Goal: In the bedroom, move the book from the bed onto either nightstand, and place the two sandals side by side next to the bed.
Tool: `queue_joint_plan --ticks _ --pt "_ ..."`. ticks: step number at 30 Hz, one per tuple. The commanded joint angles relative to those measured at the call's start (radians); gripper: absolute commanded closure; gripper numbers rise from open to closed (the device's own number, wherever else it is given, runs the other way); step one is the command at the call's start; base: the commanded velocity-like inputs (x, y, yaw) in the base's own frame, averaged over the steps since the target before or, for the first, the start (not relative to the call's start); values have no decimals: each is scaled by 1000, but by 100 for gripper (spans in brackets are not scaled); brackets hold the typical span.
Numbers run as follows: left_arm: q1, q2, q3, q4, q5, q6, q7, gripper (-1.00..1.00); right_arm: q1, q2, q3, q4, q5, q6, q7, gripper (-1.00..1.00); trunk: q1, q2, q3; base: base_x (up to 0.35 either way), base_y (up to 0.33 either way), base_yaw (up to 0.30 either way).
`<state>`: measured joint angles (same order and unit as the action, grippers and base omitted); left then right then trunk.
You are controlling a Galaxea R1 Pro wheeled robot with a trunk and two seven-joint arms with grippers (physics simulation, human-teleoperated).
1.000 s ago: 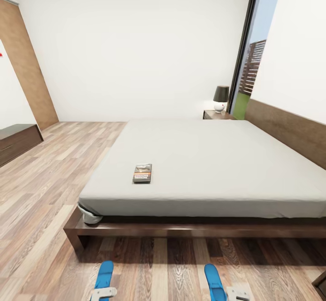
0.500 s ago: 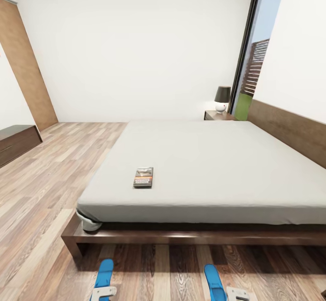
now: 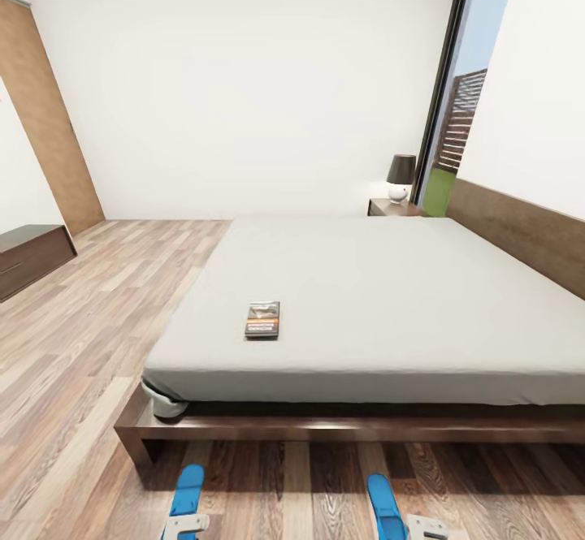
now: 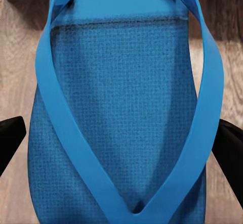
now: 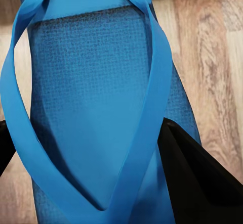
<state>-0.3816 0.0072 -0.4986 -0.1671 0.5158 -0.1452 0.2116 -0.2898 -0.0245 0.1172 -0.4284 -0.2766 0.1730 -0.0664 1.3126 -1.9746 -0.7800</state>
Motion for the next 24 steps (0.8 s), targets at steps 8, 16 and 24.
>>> queue_joint_plan --ticks 8,16,24 --pt "0 0 -9 -1 7 -2 5 100 0 -2 9 -2 -12 5 -9 100 0 0 -1 1 14 0" --pt "0 -1 -8 0 7 0 5 100 0 -3 11 -7 -9 5 -9 100 8 -14 -7 0 1 0" --pt "0 -6 -6 -1 9 7 3 100 1 -4 15 -11 -7 6 -9 100 38 -70 -32 0 0 0"
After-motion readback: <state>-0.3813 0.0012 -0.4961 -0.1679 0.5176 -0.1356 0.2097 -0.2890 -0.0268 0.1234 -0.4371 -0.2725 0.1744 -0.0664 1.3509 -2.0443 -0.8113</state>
